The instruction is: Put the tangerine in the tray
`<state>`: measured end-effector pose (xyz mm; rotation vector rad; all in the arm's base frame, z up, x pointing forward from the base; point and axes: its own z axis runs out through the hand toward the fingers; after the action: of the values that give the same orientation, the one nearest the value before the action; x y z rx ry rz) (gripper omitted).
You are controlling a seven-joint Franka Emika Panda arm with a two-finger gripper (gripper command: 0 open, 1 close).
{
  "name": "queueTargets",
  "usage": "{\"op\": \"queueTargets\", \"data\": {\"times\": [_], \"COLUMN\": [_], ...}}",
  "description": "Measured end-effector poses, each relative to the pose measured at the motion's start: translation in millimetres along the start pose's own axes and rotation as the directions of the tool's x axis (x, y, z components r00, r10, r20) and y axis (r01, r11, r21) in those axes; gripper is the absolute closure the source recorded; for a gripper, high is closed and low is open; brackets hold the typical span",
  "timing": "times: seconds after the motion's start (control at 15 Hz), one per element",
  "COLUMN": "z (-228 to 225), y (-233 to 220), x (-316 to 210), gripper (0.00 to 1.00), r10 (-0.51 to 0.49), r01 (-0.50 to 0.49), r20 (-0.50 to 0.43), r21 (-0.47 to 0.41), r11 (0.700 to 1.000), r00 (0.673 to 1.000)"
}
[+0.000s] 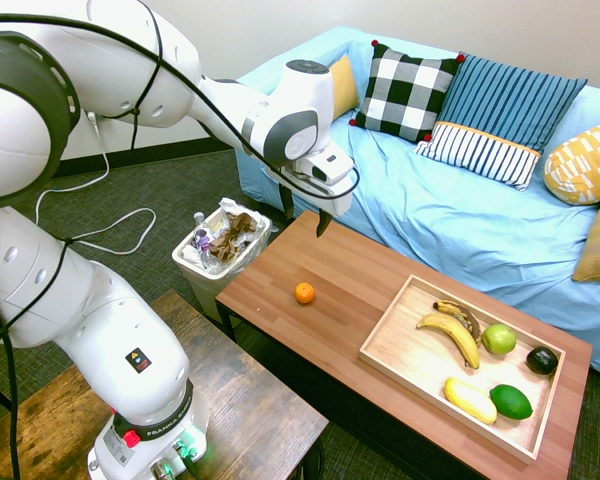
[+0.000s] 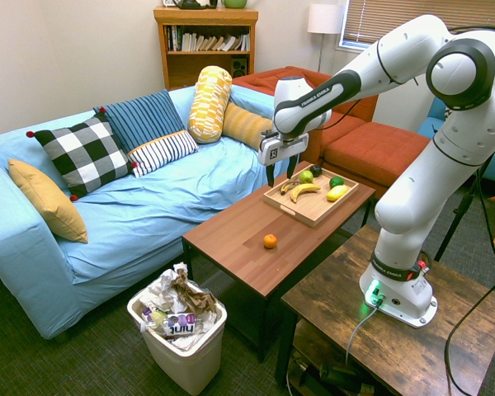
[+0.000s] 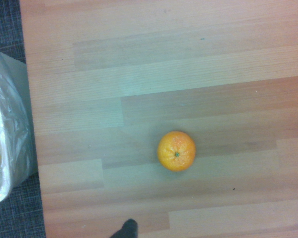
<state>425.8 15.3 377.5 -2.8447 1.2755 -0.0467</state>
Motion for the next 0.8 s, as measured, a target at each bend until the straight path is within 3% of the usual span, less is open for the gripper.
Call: {"op": "queueTargets", "data": {"times": [0.4,0.8], "z": [16.6,114.0], "y": [-9.6,-20.2], "x": [8.2,13.7], "gripper": [0.00,0.00], "r10": [-0.013,0.002], "r01": [0.014,-0.003], "r20": [-0.036,-0.040], "r21": [0.033,-0.024], "r11": [0.999,1.000], "r00": [0.999,0.999]}}
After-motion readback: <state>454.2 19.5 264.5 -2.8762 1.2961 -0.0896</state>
